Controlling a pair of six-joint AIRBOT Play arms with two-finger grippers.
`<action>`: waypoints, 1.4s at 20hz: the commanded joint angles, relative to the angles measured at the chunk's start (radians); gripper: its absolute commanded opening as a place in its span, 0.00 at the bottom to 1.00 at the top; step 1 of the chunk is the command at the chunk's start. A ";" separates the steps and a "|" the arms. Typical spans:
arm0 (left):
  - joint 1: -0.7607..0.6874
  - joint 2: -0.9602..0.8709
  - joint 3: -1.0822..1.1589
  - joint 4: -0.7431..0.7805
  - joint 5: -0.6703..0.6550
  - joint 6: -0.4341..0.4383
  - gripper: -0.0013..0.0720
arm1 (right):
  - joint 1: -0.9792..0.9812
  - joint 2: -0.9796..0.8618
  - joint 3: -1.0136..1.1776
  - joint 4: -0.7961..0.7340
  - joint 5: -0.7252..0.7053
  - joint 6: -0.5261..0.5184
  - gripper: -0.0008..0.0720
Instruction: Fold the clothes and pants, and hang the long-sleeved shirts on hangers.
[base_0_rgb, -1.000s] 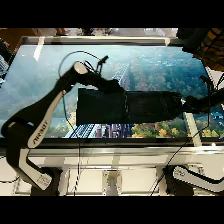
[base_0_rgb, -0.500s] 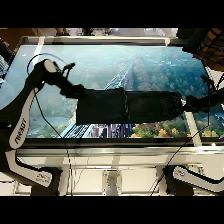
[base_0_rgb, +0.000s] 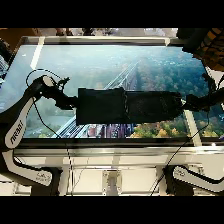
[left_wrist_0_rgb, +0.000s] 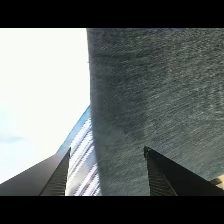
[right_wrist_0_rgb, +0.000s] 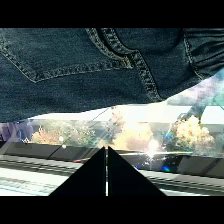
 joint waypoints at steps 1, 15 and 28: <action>0.000 -0.014 -0.015 -0.123 0.059 0.058 0.71 | 0.001 0.000 0.000 0.001 -0.001 0.002 0.04; 0.027 -0.064 -0.013 -0.131 -0.006 0.061 0.05 | 0.001 0.000 0.000 0.001 0.003 0.002 0.04; 0.274 0.404 0.265 0.030 -0.455 -0.023 0.05 | 0.001 0.000 0.000 0.002 -0.025 -0.006 0.04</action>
